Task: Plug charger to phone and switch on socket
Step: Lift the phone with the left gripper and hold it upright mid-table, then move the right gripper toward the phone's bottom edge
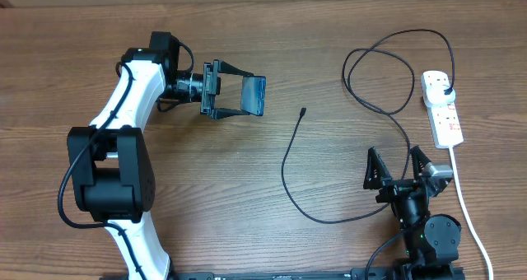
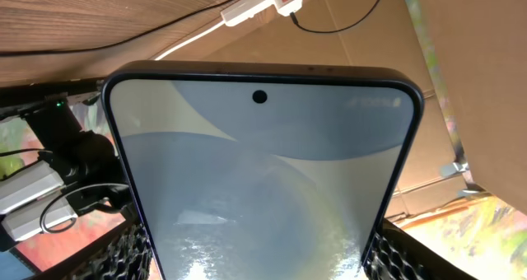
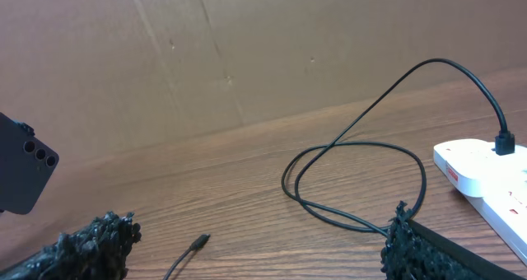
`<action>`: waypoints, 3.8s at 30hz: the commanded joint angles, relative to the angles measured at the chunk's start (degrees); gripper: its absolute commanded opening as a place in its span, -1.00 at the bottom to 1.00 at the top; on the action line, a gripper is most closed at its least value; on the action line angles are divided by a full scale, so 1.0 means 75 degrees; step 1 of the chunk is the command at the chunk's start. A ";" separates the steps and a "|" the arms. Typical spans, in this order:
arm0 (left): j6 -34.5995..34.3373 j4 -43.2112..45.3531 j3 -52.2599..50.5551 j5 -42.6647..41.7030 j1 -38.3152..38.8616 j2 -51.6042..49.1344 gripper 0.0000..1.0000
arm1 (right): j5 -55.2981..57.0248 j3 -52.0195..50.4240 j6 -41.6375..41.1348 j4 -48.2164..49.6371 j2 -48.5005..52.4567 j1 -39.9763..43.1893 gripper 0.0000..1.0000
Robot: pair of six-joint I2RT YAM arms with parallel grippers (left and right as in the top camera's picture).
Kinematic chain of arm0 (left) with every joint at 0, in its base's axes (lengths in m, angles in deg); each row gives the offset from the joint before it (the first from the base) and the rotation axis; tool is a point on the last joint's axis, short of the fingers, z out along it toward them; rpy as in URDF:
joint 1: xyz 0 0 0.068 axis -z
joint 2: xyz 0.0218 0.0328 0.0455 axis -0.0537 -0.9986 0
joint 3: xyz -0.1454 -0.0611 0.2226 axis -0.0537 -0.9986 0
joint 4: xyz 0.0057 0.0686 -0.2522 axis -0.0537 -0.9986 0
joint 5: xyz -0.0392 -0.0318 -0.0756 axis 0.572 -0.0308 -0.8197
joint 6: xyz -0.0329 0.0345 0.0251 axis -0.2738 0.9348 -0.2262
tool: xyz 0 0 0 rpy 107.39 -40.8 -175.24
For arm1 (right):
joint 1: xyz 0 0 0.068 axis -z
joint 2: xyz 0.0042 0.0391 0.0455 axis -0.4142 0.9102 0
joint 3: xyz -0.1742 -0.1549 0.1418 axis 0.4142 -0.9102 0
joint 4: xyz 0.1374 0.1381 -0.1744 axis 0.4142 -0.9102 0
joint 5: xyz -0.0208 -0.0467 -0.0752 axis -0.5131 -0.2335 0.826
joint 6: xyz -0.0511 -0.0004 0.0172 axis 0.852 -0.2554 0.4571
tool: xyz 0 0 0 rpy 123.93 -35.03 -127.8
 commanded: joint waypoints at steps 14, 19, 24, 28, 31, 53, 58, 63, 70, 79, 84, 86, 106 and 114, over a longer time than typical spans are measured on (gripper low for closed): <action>-0.0440 -0.0026 0.0207 -0.0478 -0.0073 -0.0017 -0.30 | -0.0003 -0.0082 -0.0026 0.0052 -0.0076 0.0038 1.00; -0.0443 -0.0026 0.0207 -0.0417 -0.0079 -0.0017 -0.30 | -0.0003 -0.0082 -0.0026 0.0052 -0.0076 0.0038 1.00; -0.0443 -0.0026 0.0207 -0.0245 -0.0085 -0.0017 -0.30 | 0.0026 -0.0082 0.0006 0.0050 -0.0076 0.0038 0.99; -0.0443 -0.0026 0.0207 -0.0245 -0.0085 -0.0017 -0.30 | 0.0312 -0.0079 0.0236 0.0061 -0.0076 0.0047 1.00; -0.0443 -0.0026 0.0207 -0.0245 -0.0085 -0.0017 -0.31 | 0.0312 -0.0079 0.0236 0.0058 -0.0076 0.0047 1.00; -0.0565 -0.0029 0.0207 0.0551 -0.0085 -0.0017 -0.32 | -0.1180 -0.0041 0.0204 0.0093 -0.0073 0.0047 1.00; -0.0565 -0.0029 0.0207 0.0755 -0.0082 -0.0017 -0.38 | -0.1428 0.0358 0.0175 -0.0644 0.0073 0.0047 1.00; -0.0586 -0.0026 0.0207 0.1250 -0.0085 -0.0017 -0.38 | -0.1693 0.1160 0.0169 -0.1183 0.0685 0.0047 1.00; -0.0583 -0.0026 0.0207 0.2346 -0.0082 -0.0017 -0.38 | -0.2361 0.2317 -0.0408 -0.1696 0.1993 0.0047 1.00; -0.0583 -0.0055 0.0207 0.4966 -0.0076 -0.0015 -0.38 | -0.4240 0.3716 -0.0408 -0.2043 0.4607 0.0047 1.00; -0.0583 -0.0105 0.0207 0.5761 0.0032 -0.0017 -0.38 | -0.5566 0.4371 -0.0414 -0.2020 0.6274 0.0047 1.00; -0.0592 -0.0102 0.0207 0.5898 0.0117 -0.0017 -0.38 | -0.6044 0.4581 -0.0664 -0.1955 0.7003 0.0047 1.00; -0.1518 -0.0117 0.0207 0.6315 0.0804 -0.0017 -0.44 | -0.4485 0.4654 -0.5106 0.1189 1.0893 -0.1696 0.57; -0.1620 -0.0166 0.0207 0.6312 0.1003 -0.0017 -0.43 | -0.2841 0.4654 -0.5467 0.1891 1.0893 -0.2739 0.37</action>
